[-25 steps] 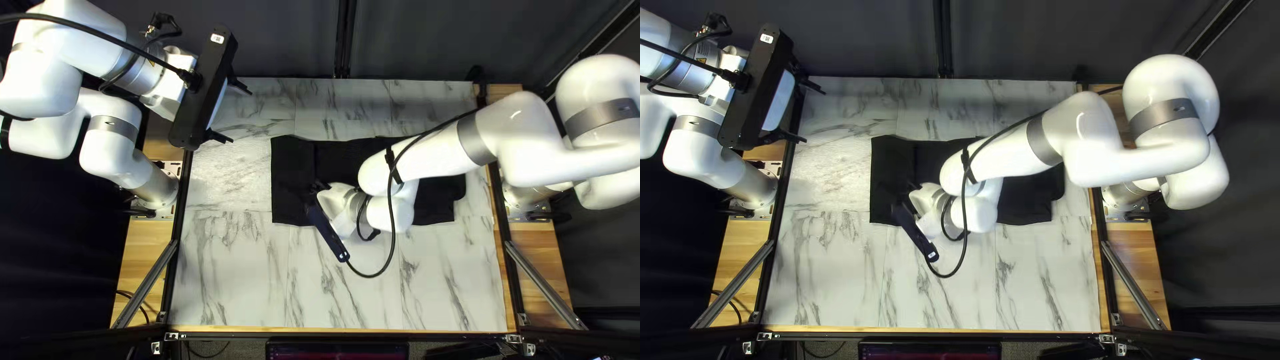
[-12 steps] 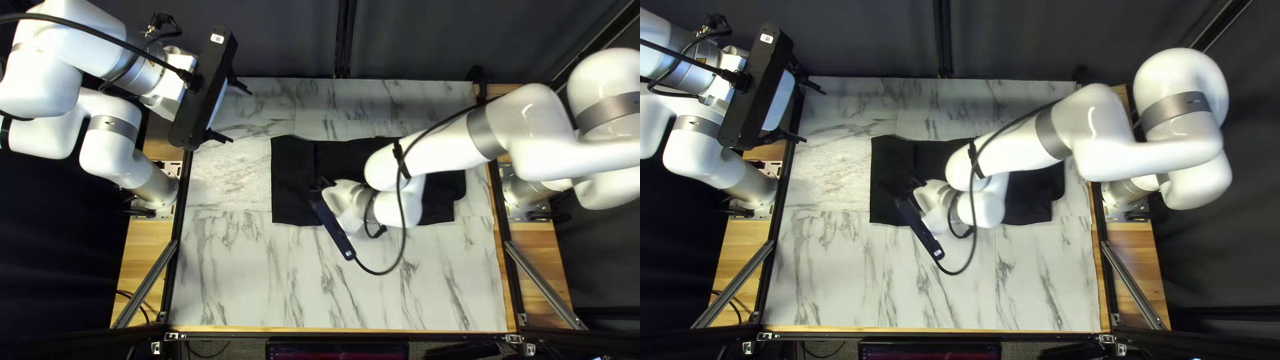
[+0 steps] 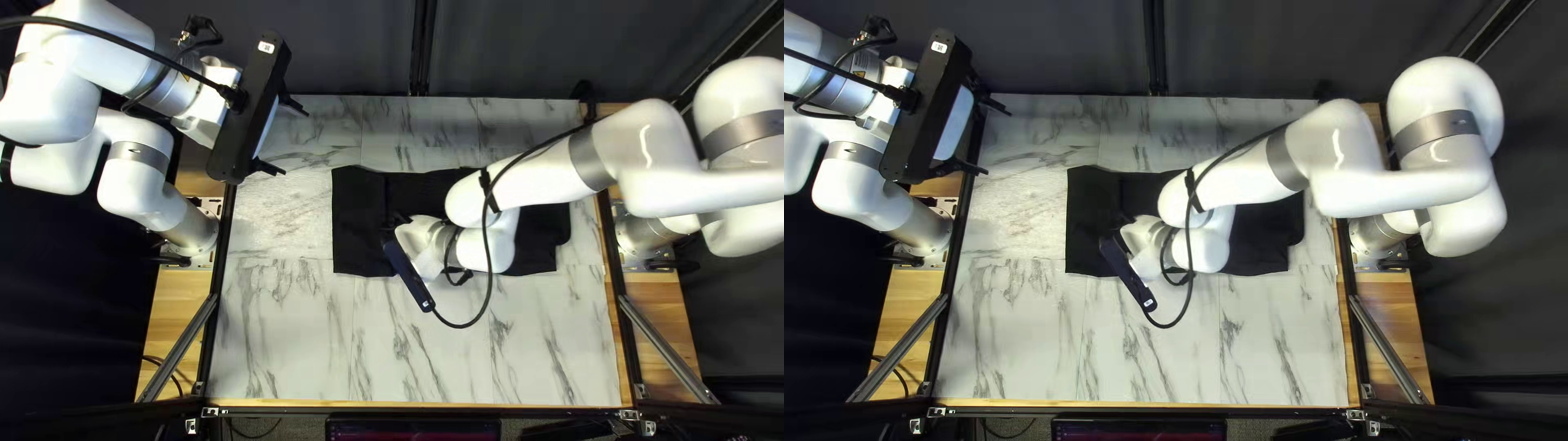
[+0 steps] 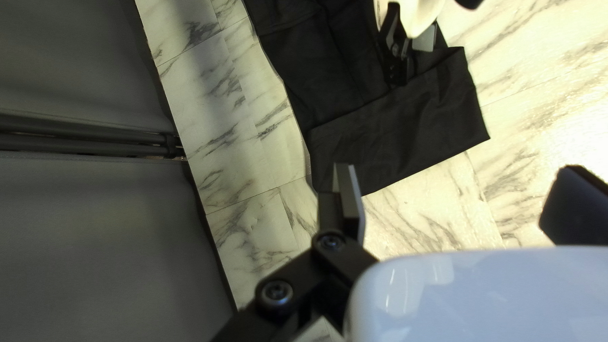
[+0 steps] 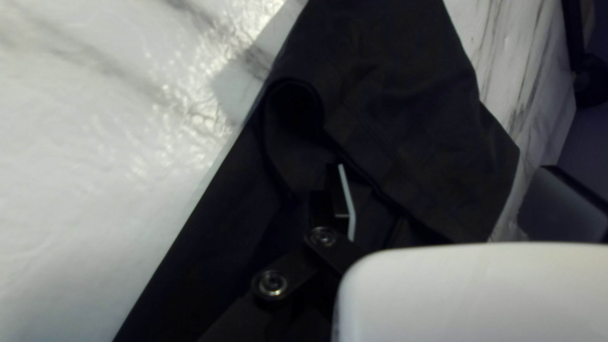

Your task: Fold t-shirt

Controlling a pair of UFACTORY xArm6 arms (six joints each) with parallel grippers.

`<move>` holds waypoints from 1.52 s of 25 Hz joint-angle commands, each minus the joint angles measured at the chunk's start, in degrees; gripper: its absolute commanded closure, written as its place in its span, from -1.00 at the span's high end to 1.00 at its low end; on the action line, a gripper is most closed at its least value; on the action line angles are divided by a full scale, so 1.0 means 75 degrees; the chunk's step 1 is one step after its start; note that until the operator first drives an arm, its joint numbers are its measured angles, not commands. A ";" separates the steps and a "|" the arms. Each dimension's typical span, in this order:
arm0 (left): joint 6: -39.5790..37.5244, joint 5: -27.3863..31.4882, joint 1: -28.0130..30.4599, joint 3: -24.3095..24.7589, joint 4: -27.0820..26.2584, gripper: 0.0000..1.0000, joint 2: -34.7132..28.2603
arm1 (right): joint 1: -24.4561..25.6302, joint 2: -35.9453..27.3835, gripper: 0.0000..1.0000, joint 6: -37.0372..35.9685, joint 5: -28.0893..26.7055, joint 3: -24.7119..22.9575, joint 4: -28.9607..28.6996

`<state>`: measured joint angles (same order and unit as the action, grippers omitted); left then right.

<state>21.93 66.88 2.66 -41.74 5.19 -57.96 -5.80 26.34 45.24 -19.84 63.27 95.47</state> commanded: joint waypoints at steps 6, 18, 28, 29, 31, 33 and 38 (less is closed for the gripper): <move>0.0000 0.0000 0.0000 0.0000 0.0000 1.00 0.0000 | 0.0068 0.0205 0.73 -0.0337 0.0150 0.0188 -0.0051; 0.0000 0.0000 0.0000 0.0000 0.0000 1.00 0.0000 | 0.0112 0.0247 -1.00 -0.0556 0.0232 0.0392 -0.0082; 0.0000 0.0000 0.0000 0.0000 0.0000 1.00 0.0000 | 0.0037 0.0216 -1.00 -0.0656 0.0098 0.0463 -0.0134; 0.0000 0.0000 0.0000 0.0000 0.0000 1.00 0.0000 | -0.0007 0.0129 -1.00 -0.0801 0.0043 0.0427 -0.0290; 0.0000 0.0000 0.0000 0.0000 0.0000 1.00 0.0000 | -0.0057 0.0041 -1.00 -0.0952 -0.0029 0.0401 -0.0443; 0.0000 0.0000 0.0000 0.0000 0.0000 1.00 0.0000 | -0.0136 -0.0088 -1.00 -0.1228 -0.0148 0.0380 -0.0715; 0.0000 0.0000 0.0000 0.0000 0.0000 1.00 0.0000 | -0.0277 -0.0511 -1.00 -0.1702 -0.0448 0.0174 -0.1192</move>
<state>21.93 66.88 2.66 -41.74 5.19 -57.96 -7.51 23.73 33.86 -22.27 65.20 87.94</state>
